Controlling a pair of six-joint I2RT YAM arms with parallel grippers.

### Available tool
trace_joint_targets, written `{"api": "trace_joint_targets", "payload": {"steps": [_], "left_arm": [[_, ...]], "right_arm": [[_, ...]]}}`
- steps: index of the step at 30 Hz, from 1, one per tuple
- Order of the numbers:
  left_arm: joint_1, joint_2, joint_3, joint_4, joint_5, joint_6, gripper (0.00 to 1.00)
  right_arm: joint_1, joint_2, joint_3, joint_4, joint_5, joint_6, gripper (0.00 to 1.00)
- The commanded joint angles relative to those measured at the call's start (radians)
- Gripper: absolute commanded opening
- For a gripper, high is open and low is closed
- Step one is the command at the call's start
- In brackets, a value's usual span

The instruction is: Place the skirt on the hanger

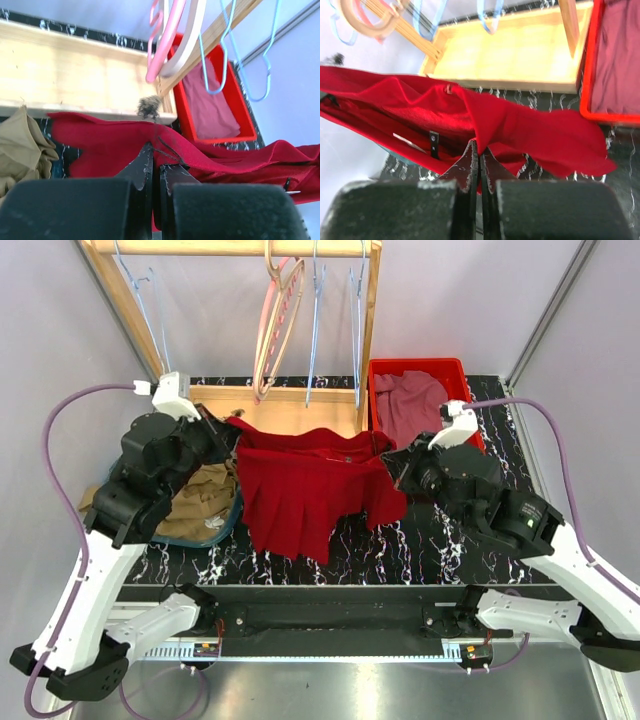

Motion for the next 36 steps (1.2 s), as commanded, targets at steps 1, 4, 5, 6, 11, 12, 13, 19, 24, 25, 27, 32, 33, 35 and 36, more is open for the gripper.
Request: {"api": "trace_joint_targets", "payload": {"steps": [1, 4, 5, 6, 11, 12, 13, 19, 24, 25, 27, 32, 33, 35, 36], "left_arm": [[0.023, -0.015, -0.08, 0.028, -0.063, 0.034, 0.0], [0.023, -0.037, -0.246, 0.092, -0.013, 0.008, 0.0], [0.021, -0.043, -0.296, 0.114, 0.015, 0.001, 0.0], [0.02, -0.052, -0.345, 0.156, 0.024, -0.007, 0.0], [0.0, -0.023, -0.611, 0.272, 0.058, -0.075, 0.0], [-0.005, -0.011, -0.652, 0.284, 0.058, -0.085, 0.0], [-0.013, 0.0, -0.668, 0.293, 0.055, -0.088, 0.0], [-0.042, 0.074, -0.669, 0.307, 0.043, -0.075, 0.0], [-0.049, 0.077, -0.614, 0.286, 0.035, -0.069, 0.0], [-0.052, 0.084, -0.605, 0.283, 0.035, -0.066, 0.0], [-0.057, 0.095, -0.582, 0.273, 0.035, -0.059, 0.0], [-0.08, 0.126, -0.55, 0.269, 0.018, -0.056, 0.0], [-0.083, 0.129, -0.547, 0.269, 0.018, -0.056, 0.0], [-0.094, 0.134, -0.542, 0.267, 0.014, -0.055, 0.0], [-0.101, 0.138, -0.54, 0.266, 0.012, -0.049, 0.0]], "right_arm": [[-0.014, -0.091, -0.145, -0.119, 0.097, 0.024, 0.0], [-0.014, -0.106, -0.307, -0.101, 0.044, 0.121, 0.0], [-0.016, -0.105, -0.349, -0.086, 0.034, 0.171, 0.0], [-0.014, -0.102, -0.39, -0.073, 0.022, 0.191, 0.0], [-0.014, -0.051, -0.621, -0.001, -0.012, 0.32, 0.0], [-0.014, -0.042, -0.654, 0.008, -0.018, 0.329, 0.0], [-0.016, -0.018, -0.665, 0.025, -0.024, 0.342, 0.0], [-0.013, 0.047, -0.61, 0.005, -0.021, 0.327, 0.27], [-0.014, 0.026, -0.399, -0.065, 0.051, 0.225, 0.64], [-0.014, 0.017, -0.362, -0.081, 0.062, 0.172, 0.69], [-0.014, 0.009, -0.238, -0.09, 0.097, 0.112, 0.74], [-0.014, 0.065, 0.025, -0.059, 0.191, -0.141, 0.76], [-0.014, 0.084, 0.095, -0.047, 0.198, -0.178, 0.77], [-0.016, 0.136, 0.152, 0.016, 0.209, -0.295, 0.77], [-0.016, 0.153, 0.195, 0.045, 0.208, -0.333, 0.76]]}}
